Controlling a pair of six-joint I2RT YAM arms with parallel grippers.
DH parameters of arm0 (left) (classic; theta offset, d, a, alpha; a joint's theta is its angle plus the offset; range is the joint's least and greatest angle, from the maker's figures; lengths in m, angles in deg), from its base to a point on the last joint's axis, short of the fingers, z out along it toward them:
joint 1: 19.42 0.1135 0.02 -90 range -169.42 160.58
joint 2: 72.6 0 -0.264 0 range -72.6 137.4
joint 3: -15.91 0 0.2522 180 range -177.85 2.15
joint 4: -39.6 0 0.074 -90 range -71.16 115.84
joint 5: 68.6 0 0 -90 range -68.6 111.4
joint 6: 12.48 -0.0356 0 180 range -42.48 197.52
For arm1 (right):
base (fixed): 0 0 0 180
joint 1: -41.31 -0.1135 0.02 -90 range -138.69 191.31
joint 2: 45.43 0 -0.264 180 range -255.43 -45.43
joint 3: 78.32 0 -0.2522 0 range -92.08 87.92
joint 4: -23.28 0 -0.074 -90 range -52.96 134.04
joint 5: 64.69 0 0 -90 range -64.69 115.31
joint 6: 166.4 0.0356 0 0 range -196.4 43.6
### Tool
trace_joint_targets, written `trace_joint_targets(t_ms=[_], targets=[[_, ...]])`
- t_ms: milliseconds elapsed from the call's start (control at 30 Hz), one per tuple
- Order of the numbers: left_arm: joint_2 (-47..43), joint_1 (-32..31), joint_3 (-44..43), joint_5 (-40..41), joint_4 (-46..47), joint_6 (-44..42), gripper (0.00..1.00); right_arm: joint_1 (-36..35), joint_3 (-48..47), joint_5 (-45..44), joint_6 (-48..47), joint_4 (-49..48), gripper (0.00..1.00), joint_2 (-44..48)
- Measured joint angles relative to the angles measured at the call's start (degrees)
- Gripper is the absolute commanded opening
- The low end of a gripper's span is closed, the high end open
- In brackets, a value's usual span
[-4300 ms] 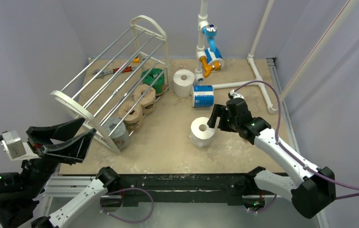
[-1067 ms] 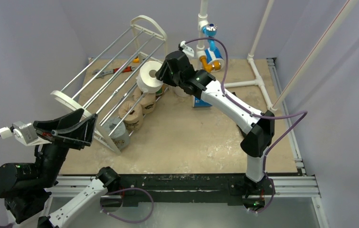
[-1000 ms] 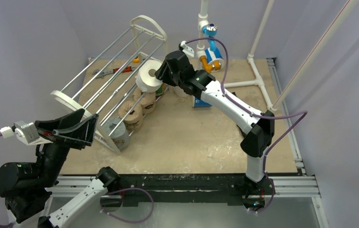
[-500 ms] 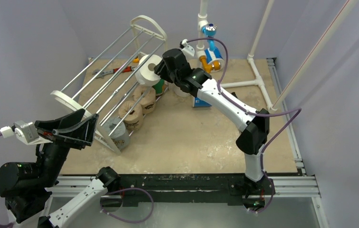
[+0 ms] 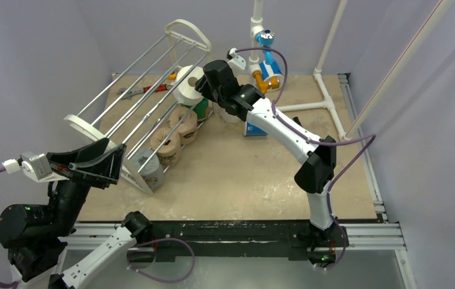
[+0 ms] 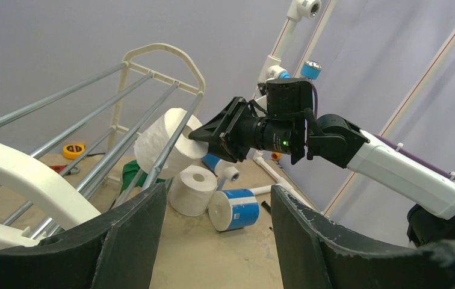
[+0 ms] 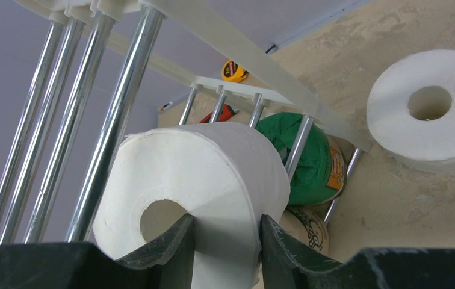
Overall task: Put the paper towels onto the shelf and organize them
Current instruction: Place the paper towel on the shelf.
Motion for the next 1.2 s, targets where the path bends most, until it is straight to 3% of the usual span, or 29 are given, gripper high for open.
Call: trace_joint_targets(t_ms=[333,1000,1200], targets=[[0.0,0.0,0.1,0.1,-0.1,0.0,0.64,0.0,-2.6,0.0,-0.3,0.2,0.12,-2.0],[0.0,0.0,0.3,0.2,-0.2,0.0,0.64,0.0,-2.6,0.6,-1.3,0.2,0.54,-2.0],[0.0,0.0,0.3,0.2,-0.3,0.0,0.64,0.0,-2.6,0.8,-1.3,-0.8,0.56,-2.0]])
